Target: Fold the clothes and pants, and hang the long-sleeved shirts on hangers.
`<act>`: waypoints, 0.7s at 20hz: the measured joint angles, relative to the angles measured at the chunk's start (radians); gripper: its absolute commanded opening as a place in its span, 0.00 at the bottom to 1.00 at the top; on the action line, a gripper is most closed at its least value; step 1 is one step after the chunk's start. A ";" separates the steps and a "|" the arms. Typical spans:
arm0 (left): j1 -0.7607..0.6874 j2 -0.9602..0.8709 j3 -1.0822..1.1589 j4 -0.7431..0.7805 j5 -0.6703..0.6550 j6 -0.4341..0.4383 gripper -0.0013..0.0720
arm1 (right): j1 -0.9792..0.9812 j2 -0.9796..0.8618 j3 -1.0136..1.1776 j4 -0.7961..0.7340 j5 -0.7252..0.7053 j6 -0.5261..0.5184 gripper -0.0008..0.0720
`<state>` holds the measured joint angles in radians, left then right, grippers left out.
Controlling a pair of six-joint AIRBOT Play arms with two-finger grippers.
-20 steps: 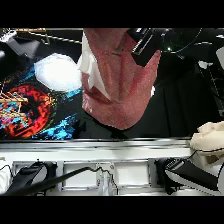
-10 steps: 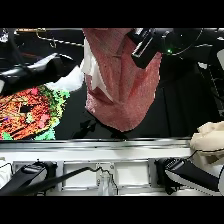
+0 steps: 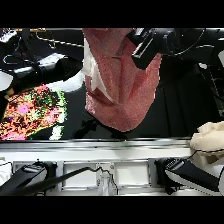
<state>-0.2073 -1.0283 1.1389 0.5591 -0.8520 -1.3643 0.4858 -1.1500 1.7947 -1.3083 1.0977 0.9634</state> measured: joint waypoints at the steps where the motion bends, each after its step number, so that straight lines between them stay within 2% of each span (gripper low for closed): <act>1: 0.000 -0.006 0.000 -0.005 0.001 0.012 0.04 | 0.000 0.000 0.000 0.007 0.001 0.005 0.04; 6: 0.027 -0.045 0.000 0.034 0.009 0.040 0.04 | 0.000 0.008 0.000 0.029 0.015 0.016 0.04; 14: 0.149 -0.070 -0.001 0.111 0.013 0.045 0.04 | 0.000 0.027 0.000 0.043 0.075 0.023 0.04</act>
<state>-0.0582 -1.0981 1.1381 0.6704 -0.8394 -1.3197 0.4862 -1.1225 1.7947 -1.2648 1.1728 0.9863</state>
